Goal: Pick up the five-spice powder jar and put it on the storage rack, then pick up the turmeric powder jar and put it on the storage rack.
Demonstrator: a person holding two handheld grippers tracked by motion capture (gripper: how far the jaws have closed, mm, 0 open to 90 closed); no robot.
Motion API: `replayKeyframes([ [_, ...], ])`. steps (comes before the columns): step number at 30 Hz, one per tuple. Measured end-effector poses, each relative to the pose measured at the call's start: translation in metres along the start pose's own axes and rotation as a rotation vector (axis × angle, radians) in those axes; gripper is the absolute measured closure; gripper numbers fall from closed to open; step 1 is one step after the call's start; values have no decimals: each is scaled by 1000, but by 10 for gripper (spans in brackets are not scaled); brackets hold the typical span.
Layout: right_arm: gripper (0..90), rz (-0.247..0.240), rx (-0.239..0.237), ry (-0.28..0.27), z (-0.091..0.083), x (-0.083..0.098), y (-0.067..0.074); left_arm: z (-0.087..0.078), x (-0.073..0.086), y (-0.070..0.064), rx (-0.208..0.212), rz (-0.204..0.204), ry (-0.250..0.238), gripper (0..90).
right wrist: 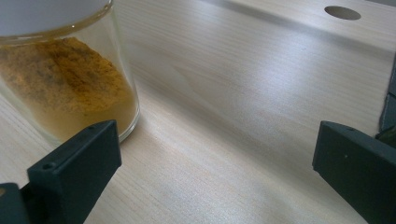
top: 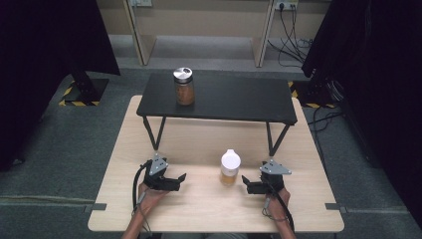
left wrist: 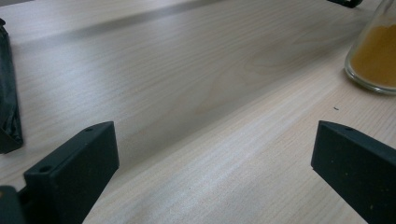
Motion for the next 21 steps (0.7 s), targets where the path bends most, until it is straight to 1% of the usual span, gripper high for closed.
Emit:
replayKeyframes([
  [21, 10, -11, 9, 4, 0, 0, 3, 0, -1, -1, -6, 4, 4, 0],
])
Point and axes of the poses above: each handheld gripper's, and its own axes: z roughly forward along the jaws, x roughly out of its underside, y roughly to its left, the point moved 4 cm from there along z, roughly forward along the jaws, and after that the axes turned 14 degrees about z, right-handed, at the moved point
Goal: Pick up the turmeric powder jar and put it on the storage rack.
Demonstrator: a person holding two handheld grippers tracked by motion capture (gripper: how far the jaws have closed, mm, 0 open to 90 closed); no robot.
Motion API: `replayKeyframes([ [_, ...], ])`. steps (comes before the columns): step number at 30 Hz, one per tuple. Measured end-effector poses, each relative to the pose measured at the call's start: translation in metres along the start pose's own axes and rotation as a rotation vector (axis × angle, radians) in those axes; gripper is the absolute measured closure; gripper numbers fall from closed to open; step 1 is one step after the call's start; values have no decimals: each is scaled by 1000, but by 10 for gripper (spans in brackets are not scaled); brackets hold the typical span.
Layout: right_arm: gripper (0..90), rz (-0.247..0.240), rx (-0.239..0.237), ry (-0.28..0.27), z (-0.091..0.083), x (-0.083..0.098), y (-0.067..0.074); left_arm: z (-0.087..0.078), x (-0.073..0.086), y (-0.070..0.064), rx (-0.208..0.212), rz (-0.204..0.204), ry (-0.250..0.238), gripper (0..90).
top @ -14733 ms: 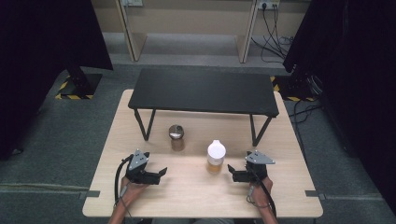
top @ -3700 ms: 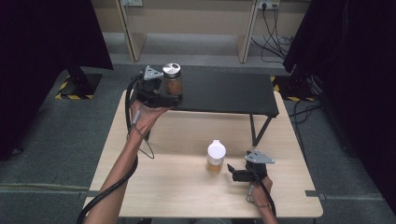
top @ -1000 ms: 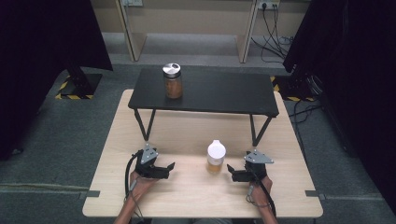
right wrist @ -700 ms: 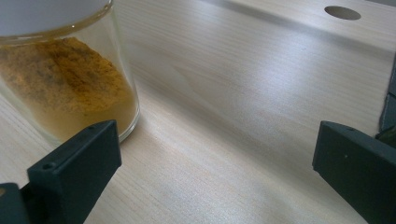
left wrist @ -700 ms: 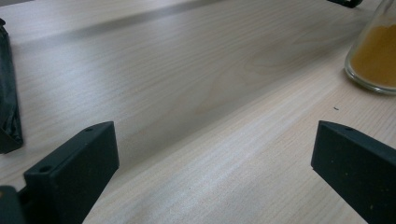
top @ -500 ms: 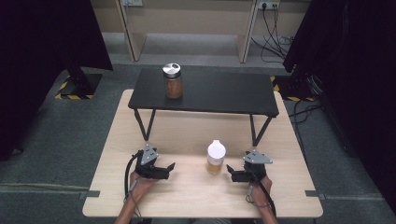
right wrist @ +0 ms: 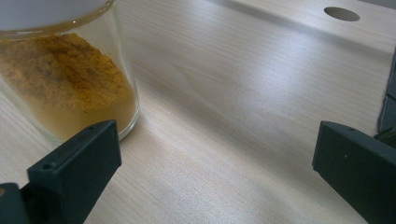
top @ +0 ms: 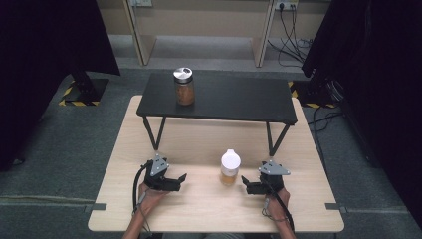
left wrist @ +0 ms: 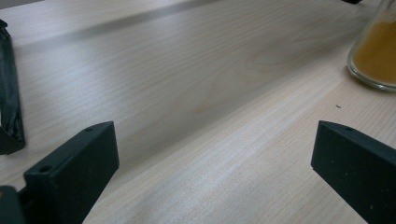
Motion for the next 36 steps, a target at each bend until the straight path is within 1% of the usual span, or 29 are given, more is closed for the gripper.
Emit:
replayKeyframes([
  [23, 10, 3, -2, 0, 0, 0, -1, 0, 0, 0, 2, 4, -2, 0],
  [27, 11, 11, -2, -13, -1, 2, -2, 0, 0, 0, 2, 7, -2, 0],
  [29, 11, 13, -11, -29, -3, 4, -3, 0, 0, 0, 3, 9, -1, 0],
  [31, 12, 18, -15, -27, -3, 3, -4, 0, 0, -1, 2, 9, 0, 0],
  [34, 12, 22, -29, -43, -4, 5, -6, 0, 0, 0, 3, 10, -2, 0],
  [36, 12, 35, -38, -49, -6, 5, -7, 0, 0, 0, 5, 10, 0, 0],
])
Point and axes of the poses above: each handheld gripper's, and its own axes: z roughly forward along the jaws, x roughly out of its underside, y roughly to its left, the point moved 4 cm from there along z, roughly forward along the jaws, and after that the axes turned 14 degrees about z, right-handed, at the moved point
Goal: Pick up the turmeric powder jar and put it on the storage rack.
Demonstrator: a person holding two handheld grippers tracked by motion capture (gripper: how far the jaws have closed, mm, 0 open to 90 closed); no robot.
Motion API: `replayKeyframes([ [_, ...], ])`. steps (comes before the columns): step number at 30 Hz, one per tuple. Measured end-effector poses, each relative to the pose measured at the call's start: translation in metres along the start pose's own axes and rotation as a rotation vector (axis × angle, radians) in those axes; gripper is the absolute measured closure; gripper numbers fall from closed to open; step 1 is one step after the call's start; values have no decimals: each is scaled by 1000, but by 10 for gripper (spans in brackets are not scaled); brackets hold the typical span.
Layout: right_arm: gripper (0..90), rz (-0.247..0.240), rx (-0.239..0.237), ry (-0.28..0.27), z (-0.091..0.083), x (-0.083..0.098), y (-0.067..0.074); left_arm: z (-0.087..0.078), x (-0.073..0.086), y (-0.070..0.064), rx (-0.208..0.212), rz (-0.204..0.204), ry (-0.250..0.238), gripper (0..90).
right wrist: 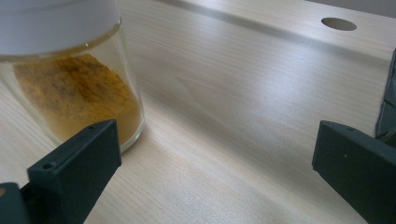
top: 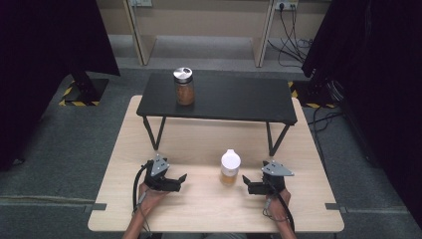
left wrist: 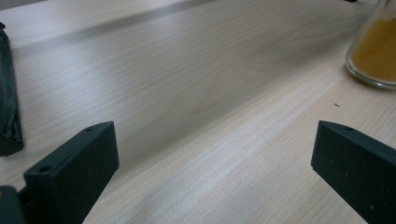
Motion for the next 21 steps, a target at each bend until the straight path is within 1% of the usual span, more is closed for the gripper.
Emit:
replayKeyframes([
  [4, 6, 26, -57, -20, -7, -3, -3, 0, 0, 0, -2, 3, 0, 0],
  [8, 4, 54, -121, -17, -13, -8, -6, 0, 0, 0, -1, 2, -2, 0],
  [9, 4, 55, -134, -17, -14, -9, -6, 0, 0, 0, 0, 3, -2, 0],
  [11, 12, 60, -129, -6, -16, -13, -3, 0, 0, 0, 0, 5, -1, 0],
  [14, 15, 73, -162, 19, -17, -17, -4, 0, 0, 0, 2, 7, 1, 0],
  [16, 15, 60, -163, 26, -17, -18, -1, 0, 0, 0, 2, 7, 0, 0],
  [19, 16, 50, -170, 14, -19, -18, 6, 0, 0, 0, 2, 7, 0, 0],
  [21, 16, 33, -180, 18, -20, -20, 11, 0, 0, 0, 3, 8, 1, 0],
])
Point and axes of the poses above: each handheld gripper's, and its own axes: z roughly forward along the jaws, x roughly out of its underside, y roughly to its left, the point moved 4 cm from there along z, roughly forward along the jaws, and after that the axes turned 14 degrees about z, right-handed, at the moved point
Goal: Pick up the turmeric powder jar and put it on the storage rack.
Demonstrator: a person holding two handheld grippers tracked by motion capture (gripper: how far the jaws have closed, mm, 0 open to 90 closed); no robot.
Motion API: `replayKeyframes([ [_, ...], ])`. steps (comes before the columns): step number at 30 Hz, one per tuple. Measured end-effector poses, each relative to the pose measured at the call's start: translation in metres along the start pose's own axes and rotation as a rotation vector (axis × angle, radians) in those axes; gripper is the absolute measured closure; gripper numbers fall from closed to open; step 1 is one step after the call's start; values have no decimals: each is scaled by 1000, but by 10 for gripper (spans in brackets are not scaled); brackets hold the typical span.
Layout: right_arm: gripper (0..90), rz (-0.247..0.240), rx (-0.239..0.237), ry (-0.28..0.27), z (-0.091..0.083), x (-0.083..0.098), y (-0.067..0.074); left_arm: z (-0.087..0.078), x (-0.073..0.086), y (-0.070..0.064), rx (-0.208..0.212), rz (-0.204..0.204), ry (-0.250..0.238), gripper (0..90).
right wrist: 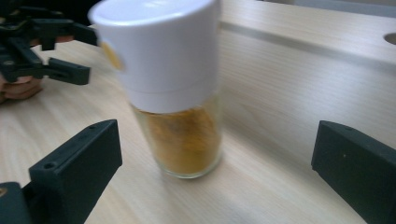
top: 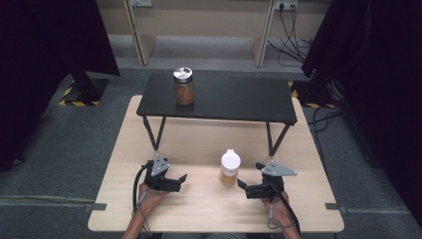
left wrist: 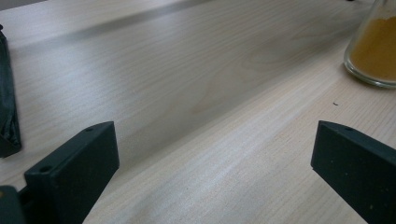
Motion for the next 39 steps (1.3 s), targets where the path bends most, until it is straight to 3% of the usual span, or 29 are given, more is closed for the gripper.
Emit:
replayKeyframes([
  [12, 16, -30, 22, -33, -2, 3, 21, 0, 0, 0, 0, 6, 2, 0],
  [18, 24, -67, 14, -40, 9, 0, 29, 0, 0, 0, 0, 5, 2, 1],
  [21, 43, -75, 33, -51, 17, 0, 34, 0, 0, 0, 1, 5, 2, 1],
  [30, 80, -68, 37, -76, 37, -2, 37, 0, 0, 0, 2, 4, 1, 2],
  [33, 95, -71, 64, -75, 41, -3, 42, 0, 0, 0, 2, 3, 1, 2],
  [39, 104, -44, 66, -65, 51, -6, 34, 0, 1, 2, 6, -10, -3, 2],
])
Point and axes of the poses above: each handheld gripper's, and its own axes: z roughly forward along the jaws, x roughly out of its underside, y roughly to its left, the point moved 4 cm from there along z, roughly forward along the jaws, and after that the axes turned 14 degrees about z, right-handed, at the moved point
